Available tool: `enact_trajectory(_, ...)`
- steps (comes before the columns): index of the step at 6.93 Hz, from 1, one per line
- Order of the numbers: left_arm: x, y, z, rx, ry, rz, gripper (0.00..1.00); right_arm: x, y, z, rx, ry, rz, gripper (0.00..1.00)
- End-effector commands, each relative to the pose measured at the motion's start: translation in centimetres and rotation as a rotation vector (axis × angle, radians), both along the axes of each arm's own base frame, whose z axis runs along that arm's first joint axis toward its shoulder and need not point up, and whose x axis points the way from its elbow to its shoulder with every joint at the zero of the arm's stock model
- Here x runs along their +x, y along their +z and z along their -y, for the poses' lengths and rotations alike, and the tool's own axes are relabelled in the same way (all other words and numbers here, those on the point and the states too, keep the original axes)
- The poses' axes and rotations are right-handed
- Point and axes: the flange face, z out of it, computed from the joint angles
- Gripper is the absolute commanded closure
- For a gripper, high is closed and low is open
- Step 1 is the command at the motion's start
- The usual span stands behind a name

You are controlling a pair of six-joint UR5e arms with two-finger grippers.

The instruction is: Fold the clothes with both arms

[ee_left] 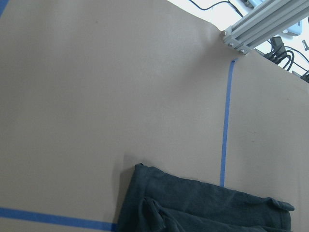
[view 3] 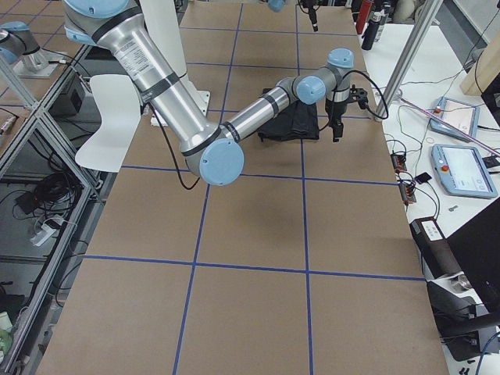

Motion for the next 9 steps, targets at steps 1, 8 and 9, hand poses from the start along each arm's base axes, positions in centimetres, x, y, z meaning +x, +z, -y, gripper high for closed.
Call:
enact_trajectory(1,-6.4,5.7,-0.4,0.005,-0.037,0.087,0.01,12.0,8.0,-3.4,-0.028,-0.046,0.046,0.0)
enact_trajectory(8,-21.1,22.2,-4.6,0.21,0.115,0.421,0.01,27.7,25.6,-13.2,0.055,-0.241,-0.038,0.0)
enact_trajectory(9,-21.1,24.0,-4.5,0.171,0.122,0.419,0.01,27.7,28.5,-13.7,0.006,-0.251,-0.037,0.0)
